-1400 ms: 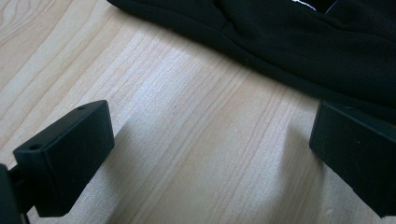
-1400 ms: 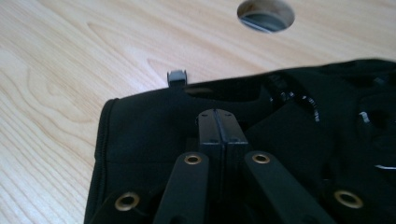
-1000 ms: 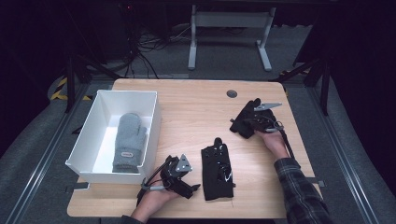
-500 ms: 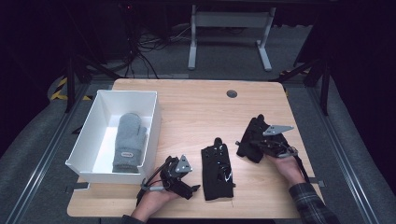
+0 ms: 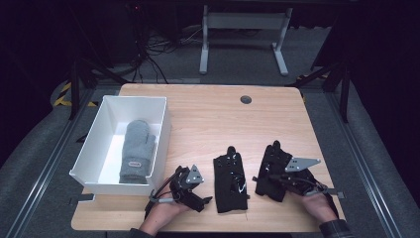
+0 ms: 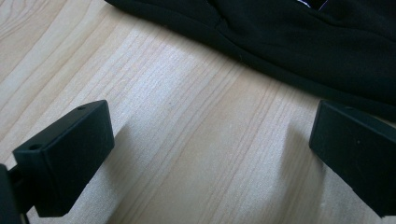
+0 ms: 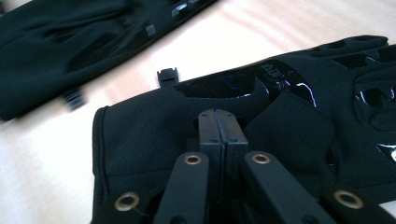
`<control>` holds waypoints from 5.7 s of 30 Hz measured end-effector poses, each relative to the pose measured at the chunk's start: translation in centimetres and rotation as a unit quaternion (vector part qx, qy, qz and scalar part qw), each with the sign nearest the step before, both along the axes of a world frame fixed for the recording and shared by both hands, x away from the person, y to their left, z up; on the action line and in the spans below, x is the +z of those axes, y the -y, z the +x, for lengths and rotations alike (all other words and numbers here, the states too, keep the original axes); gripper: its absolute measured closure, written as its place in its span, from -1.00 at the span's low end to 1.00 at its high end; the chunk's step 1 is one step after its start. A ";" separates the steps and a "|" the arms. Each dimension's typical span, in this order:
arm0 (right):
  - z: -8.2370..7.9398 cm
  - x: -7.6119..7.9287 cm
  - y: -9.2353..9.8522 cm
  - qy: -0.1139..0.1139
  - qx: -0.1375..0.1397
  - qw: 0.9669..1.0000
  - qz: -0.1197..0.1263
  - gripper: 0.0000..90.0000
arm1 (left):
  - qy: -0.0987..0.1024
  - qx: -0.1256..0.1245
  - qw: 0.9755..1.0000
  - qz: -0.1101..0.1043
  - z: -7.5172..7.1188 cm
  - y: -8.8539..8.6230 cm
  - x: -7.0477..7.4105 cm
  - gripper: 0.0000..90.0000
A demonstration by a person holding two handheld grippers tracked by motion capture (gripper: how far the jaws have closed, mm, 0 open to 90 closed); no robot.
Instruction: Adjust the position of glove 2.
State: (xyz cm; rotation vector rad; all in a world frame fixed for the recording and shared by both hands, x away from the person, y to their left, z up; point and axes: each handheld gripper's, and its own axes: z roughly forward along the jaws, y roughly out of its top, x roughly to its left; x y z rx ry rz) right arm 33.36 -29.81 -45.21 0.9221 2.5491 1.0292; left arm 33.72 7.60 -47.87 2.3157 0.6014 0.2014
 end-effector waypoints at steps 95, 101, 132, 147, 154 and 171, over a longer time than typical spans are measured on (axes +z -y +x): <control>1.1 0.0 -0.1 -0.016 0.037 0.999 0.006 1.00 | -0.051 0.140 0.983 -0.106 5.4 3.1 4.7 0.96; 1.6 -0.1 -1.1 -0.015 0.046 0.999 0.006 1.00 | -0.048 0.129 0.983 -0.124 5.5 3.7 5.8 0.96; 3.8 -0.4 -8.9 -0.004 0.082 0.997 0.008 1.00 | -0.052 0.080 0.985 -0.141 5.2 7.1 7.2 1.00; 4.1 -0.7 -10.1 0.009 0.074 0.997 0.012 1.00 | -0.066 0.058 0.988 -0.130 4.8 9.0 6.4 1.00; 3.5 -0.2 -9.1 0.010 0.069 0.997 0.020 1.00 | -0.075 0.047 0.989 -0.119 4.9 9.3 5.8 1.00; 2.7 0.3 0.1 0.018 -0.046 0.998 0.025 -0.12 | -0.097 0.021 0.994 -0.055 3.8 10.0 3.0 1.00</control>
